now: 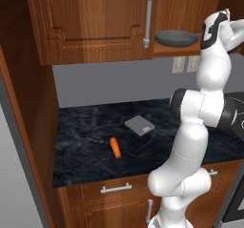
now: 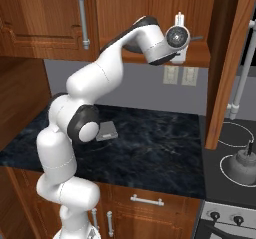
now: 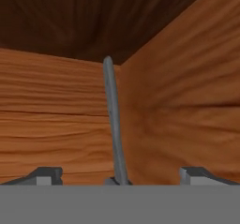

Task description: Pick the pan from the cabinet and place it on the stove. Then turn on the stove burner for the pan.

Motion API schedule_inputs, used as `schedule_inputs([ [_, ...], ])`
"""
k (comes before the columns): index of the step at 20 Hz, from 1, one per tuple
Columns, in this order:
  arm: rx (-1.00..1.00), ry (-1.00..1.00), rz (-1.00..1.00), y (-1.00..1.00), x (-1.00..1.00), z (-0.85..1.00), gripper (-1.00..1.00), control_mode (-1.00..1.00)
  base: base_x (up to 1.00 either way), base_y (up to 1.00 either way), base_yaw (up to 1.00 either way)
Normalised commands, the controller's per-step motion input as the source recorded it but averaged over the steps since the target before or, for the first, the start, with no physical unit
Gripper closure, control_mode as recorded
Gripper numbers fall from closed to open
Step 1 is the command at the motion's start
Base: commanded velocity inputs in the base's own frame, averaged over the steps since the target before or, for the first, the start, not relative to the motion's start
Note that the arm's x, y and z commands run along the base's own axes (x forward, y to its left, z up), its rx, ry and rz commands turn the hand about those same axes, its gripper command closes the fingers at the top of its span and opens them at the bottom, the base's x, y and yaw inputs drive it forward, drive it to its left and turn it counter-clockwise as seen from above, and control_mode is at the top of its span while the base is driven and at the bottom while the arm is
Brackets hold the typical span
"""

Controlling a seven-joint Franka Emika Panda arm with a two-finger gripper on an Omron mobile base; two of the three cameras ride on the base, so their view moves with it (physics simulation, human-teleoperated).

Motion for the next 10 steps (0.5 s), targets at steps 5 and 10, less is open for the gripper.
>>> schedule_inputs([
  [5, -0.06, -0.04, 0.00, -0.08, 0.17, 0.02, -1.00, -1.00, 0.00, 0.00, 0.00],
  [10, -0.05, 0.00, 0.00, -0.02, 0.30, 0.00, -1.00, -1.00, 0.00, 0.00, 0.00],
])
